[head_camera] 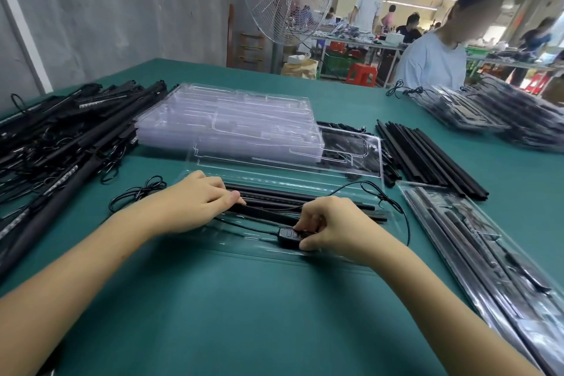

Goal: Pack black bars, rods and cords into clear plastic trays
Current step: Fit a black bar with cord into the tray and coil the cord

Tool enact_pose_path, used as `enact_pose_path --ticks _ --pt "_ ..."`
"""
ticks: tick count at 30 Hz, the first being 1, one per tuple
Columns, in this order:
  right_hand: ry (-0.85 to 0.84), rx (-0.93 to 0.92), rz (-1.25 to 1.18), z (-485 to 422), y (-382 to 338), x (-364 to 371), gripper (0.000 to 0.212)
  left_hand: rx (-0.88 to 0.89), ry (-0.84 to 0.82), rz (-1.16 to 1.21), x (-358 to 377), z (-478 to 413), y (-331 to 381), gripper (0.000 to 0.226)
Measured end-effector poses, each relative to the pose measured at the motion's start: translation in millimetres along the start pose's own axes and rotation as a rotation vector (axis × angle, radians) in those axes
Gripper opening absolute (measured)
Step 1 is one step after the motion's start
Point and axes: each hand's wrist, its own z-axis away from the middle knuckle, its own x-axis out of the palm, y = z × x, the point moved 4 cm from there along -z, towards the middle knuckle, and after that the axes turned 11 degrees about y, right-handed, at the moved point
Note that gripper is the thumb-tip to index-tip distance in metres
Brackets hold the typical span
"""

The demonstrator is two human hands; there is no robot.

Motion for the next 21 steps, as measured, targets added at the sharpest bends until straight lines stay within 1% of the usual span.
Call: enact_pose_path --ticks 4,7,13,17,19,21 --pt "0.019 -0.013 0.049 2 -1 2 0.019 0.006 -0.001 0.020 1 0 0 0.049" --pt "0.043 -0.012 0.020 3 -7 6 0.020 0.006 0.008 0.021 0 1 0 0.049" --pt "0.024 -0.017 0.042 0 -13 9 0.021 0.007 0.011 0.012 1 3 0 0.048" --pt "0.019 -0.026 0.092 2 -13 8 0.022 0.010 0.011 0.004 1 3 1 0.054" --pt "0.021 -0.021 0.072 2 -15 8 0.022 0.005 0.016 0.011 1 3 0 0.053" --pt "0.011 -0.021 0.054 0 -17 11 0.020 0.003 0.017 0.012 2 3 0 0.047"
